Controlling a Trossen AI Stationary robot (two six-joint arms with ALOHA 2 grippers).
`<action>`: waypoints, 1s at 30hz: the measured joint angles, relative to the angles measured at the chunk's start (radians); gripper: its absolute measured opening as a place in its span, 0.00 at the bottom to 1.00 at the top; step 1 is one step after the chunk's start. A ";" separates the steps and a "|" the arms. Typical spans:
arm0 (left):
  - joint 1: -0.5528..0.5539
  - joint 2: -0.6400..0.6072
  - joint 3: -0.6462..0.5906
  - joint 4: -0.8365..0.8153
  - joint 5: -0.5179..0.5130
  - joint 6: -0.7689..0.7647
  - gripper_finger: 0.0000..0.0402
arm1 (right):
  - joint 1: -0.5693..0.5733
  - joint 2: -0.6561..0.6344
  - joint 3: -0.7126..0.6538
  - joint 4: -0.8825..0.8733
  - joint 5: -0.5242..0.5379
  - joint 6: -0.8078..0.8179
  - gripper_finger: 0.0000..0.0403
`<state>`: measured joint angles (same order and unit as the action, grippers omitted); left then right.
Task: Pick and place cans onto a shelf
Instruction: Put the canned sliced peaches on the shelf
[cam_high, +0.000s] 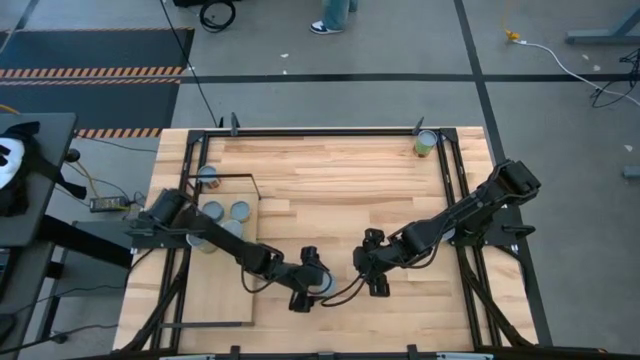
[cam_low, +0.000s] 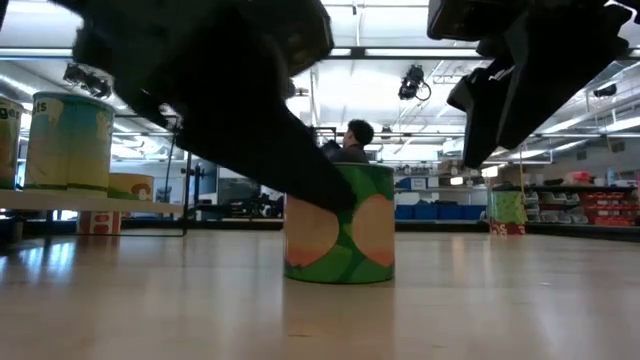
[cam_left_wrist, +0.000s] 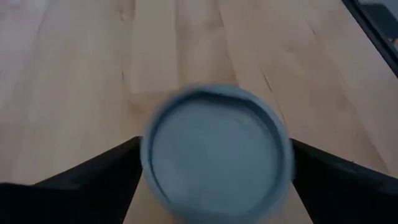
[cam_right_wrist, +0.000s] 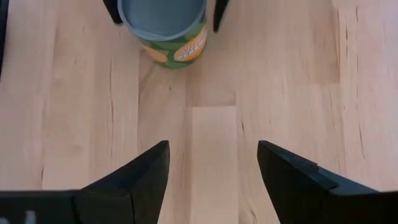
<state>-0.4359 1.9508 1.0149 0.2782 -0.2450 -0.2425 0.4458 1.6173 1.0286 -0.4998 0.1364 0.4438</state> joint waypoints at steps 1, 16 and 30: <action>0.002 0.010 0.000 0.022 -0.008 0.000 0.96 | 0.000 0.000 0.000 -0.002 0.000 0.003 0.62; 0.020 -0.011 0.032 -0.030 -0.024 -0.028 0.69 | 0.017 0.000 0.000 -0.014 -0.030 0.028 0.62; -0.108 -0.494 0.053 -0.867 -0.119 -0.240 0.69 | 0.010 0.000 0.000 0.010 0.003 0.045 0.62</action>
<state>-0.5435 1.4563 1.0681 -0.5890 -0.3636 -0.4826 0.4554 1.6176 1.0286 -0.4894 0.1394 0.4886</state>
